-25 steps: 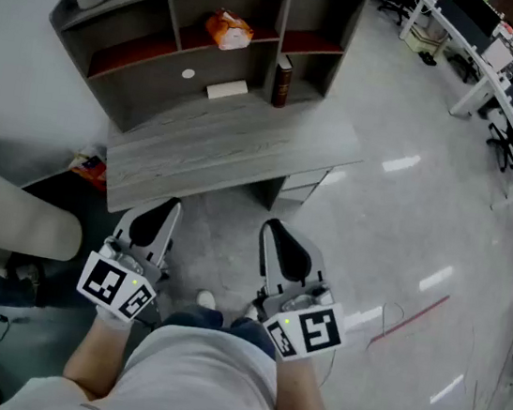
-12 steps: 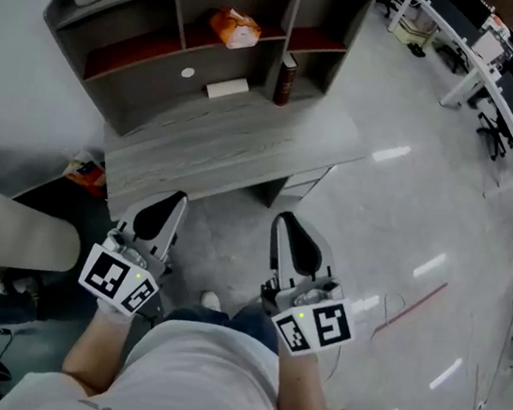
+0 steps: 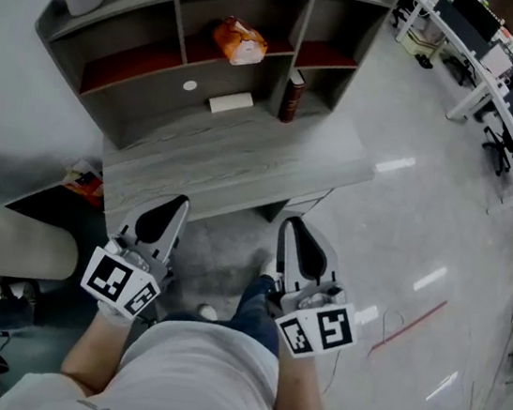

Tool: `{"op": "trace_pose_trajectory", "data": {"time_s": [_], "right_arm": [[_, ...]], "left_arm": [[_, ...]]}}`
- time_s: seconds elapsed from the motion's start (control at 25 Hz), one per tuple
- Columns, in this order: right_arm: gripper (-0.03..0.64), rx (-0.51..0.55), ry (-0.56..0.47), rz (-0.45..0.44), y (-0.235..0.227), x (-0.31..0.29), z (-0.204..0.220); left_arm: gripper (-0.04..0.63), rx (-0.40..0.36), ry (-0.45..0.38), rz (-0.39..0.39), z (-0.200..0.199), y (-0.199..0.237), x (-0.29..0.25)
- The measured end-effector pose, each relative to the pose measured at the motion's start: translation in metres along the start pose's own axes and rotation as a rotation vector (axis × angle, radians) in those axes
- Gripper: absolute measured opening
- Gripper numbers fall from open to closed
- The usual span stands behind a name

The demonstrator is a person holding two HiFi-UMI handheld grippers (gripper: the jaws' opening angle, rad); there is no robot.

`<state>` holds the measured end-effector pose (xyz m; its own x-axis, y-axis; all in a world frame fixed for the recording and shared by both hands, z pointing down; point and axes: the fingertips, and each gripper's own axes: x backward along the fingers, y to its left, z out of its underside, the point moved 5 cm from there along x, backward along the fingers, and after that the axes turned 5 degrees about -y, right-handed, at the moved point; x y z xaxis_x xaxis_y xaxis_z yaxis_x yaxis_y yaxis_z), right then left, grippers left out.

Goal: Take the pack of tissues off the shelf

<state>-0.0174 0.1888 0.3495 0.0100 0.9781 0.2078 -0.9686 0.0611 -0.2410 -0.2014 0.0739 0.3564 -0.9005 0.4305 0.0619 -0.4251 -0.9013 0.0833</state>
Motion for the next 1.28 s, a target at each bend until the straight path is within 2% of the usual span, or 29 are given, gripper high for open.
{"op": "trace_pose_trajectory", "data": {"time_s": [0.28, 0.52, 0.84, 1.12, 1.28], "right_arm": [[0.032, -0.021, 0.018, -0.061, -0.062, -0.057, 0.015], [0.032, -0.050, 0.044, -0.125, -0.118, -0.105, 0.011], [0.032, -0.080, 0.083, -0.223, -0.183, -0.165, 0.005], [0.032, -0.106, 0.106, -0.297, -0.225, -0.198, -0.003], [0.032, -0.119, 0.115, -0.327, -0.240, -0.209, -0.006]], "left_arm": [[0.015, -0.009, 0.016, -0.074, 0.016, 0.029, -0.062], [0.017, -0.028, 0.042, -0.143, 0.018, 0.040, -0.119], [0.018, -0.035, 0.049, -0.295, 0.018, 0.062, -0.187], [0.018, -0.041, 0.063, -0.403, 0.018, 0.080, -0.235], [0.018, -0.046, 0.066, -0.437, 0.018, 0.088, -0.252]]}}
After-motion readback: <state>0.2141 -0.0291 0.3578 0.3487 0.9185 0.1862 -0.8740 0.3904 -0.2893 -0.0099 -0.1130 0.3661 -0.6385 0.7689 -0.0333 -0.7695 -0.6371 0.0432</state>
